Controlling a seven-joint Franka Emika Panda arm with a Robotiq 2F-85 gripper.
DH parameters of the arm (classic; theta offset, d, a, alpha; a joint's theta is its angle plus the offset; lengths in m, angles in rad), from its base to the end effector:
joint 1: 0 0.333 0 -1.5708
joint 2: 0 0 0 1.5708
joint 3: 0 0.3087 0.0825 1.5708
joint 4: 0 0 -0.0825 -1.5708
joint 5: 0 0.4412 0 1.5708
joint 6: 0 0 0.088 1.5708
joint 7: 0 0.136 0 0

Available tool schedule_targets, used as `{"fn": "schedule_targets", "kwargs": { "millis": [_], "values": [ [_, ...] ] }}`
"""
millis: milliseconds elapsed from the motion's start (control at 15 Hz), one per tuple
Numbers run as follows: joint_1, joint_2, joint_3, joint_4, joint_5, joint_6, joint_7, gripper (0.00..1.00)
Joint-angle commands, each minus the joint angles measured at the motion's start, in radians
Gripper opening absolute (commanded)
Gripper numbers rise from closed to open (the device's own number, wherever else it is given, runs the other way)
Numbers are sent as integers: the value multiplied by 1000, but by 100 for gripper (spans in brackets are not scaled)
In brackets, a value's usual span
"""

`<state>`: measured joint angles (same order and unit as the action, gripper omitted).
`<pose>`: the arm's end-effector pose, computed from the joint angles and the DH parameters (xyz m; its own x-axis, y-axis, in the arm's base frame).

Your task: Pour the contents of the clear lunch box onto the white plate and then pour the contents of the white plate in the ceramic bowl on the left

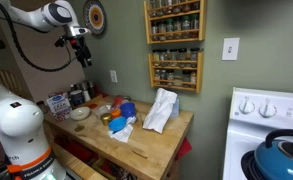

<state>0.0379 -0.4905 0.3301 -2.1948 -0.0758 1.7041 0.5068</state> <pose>0.4362 0.1707 0.5202 0.9839 -0.1555 0.0883 -0.1710 -0.9627 0.2097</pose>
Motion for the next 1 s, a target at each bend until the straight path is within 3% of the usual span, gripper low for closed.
{"fn": "schedule_targets", "kwargs": {
  "millis": [0, 133, 333, 667, 800, 933],
  "values": [
    [19, 4, -15, 2, -8, -2, 7, 100],
    [19, 4, -15, 2, -8, -2, 7, 100],
    [50, 100, 7, 62, 53, 22, 18, 100],
    [72, 284, 29, 162, 169, 108, 199, 100],
    [73, 363, 30, 178, 146, 131, 329, 100],
    [97, 427, 16, 189, 147, 158, 363, 100]
  ]
}}
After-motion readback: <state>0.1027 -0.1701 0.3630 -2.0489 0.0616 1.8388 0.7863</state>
